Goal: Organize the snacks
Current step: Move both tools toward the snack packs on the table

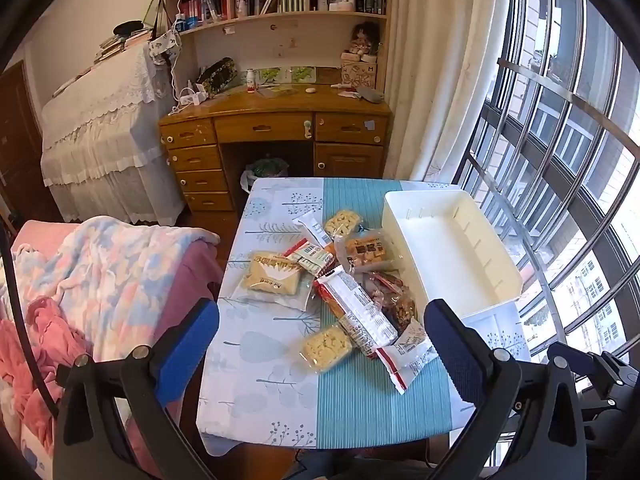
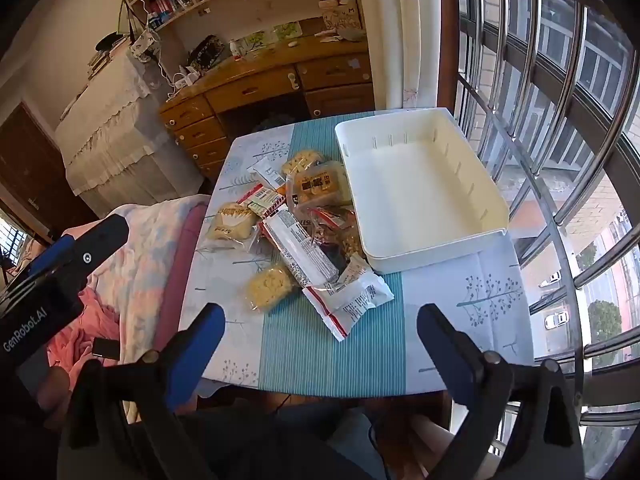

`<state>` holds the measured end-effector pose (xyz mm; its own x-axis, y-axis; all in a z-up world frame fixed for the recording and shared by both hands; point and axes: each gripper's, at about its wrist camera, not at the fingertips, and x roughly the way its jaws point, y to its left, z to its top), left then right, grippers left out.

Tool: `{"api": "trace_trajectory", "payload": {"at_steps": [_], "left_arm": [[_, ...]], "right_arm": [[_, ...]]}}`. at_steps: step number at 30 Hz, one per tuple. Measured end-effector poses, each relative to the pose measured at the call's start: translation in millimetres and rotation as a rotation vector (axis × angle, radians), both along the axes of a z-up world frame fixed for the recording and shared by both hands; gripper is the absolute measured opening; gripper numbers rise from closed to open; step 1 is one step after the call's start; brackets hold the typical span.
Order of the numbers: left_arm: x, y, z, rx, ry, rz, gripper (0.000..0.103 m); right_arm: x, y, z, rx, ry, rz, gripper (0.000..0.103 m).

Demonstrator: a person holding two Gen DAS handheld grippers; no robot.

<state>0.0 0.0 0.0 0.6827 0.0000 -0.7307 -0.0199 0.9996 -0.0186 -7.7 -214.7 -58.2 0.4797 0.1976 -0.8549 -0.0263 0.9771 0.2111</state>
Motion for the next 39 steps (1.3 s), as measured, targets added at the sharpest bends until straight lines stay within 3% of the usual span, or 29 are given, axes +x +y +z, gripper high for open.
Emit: {"api": "trace_trajectory", "payload": {"at_steps": [20, 31, 39], "left_arm": [[-6, -28, -19, -0.050, 0.091, 0.027, 0.102], [-12, -32, -18, -0.045, 0.075, 0.088, 0.102], [-2, -28, -19, -0.045, 0.081, 0.074, 0.102]], "right_arm": [[0, -25, -7, 0.001, -0.015, 0.052, 0.098], [9, -30, -11, 0.044, -0.030, 0.121, 0.098], [17, -33, -10, 0.049, -0.035, 0.101, 0.098]]}}
